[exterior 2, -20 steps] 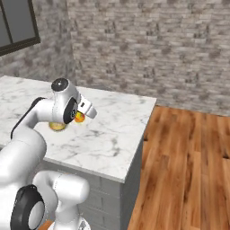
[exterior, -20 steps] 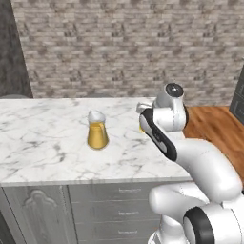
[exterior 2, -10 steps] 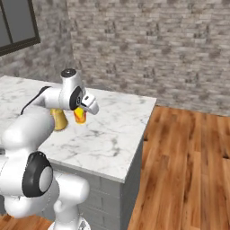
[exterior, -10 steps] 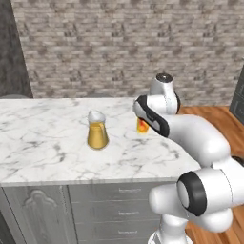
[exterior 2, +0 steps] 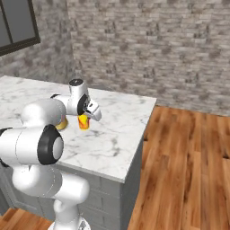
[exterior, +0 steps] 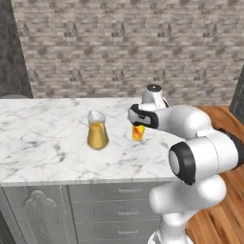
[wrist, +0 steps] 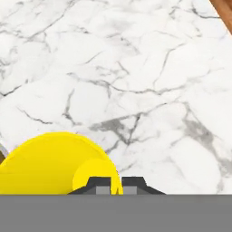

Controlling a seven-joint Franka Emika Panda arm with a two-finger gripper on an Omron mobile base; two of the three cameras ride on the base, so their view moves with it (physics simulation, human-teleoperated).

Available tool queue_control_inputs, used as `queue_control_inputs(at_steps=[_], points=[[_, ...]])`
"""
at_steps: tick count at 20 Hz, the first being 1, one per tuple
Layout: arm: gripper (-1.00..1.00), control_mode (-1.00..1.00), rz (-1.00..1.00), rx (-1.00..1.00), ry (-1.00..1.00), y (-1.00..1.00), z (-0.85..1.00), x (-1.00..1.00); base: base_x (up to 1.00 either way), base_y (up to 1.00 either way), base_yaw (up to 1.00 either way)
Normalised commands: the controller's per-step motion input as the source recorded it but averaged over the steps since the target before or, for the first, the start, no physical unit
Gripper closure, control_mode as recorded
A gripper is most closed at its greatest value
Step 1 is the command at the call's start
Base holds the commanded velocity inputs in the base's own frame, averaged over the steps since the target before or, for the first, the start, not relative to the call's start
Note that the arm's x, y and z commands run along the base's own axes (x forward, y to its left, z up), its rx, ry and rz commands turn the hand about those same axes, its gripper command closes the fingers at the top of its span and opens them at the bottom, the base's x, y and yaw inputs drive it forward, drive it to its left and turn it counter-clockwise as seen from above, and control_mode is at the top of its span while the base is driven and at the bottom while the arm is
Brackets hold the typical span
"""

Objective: Place the pitcher and cup on the dining counter for serving.

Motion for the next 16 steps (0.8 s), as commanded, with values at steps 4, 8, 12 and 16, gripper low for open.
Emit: queue_control_inputs(at_steps=[4, 8, 12, 16], points=[[1.00, -1.00, 0.00, 0.00, 0.09, 0.01, -0.62, 0.29, 0.00, 0.00, 0.00], [1.00, -1.00, 0.00, 0.00, 0.03, 0.00, -0.48, 0.19, 0.00, 0.00, 0.00], [-1.00, -1.00, 0.00, 0.00, 0.00, 0.00, -0.27, 0.01, 0.00, 0.00, 0.00], [-1.00, -1.00, 0.00, 0.00, 0.00, 0.09, 0.08, -0.06, 0.00, 0.00, 0.00]])
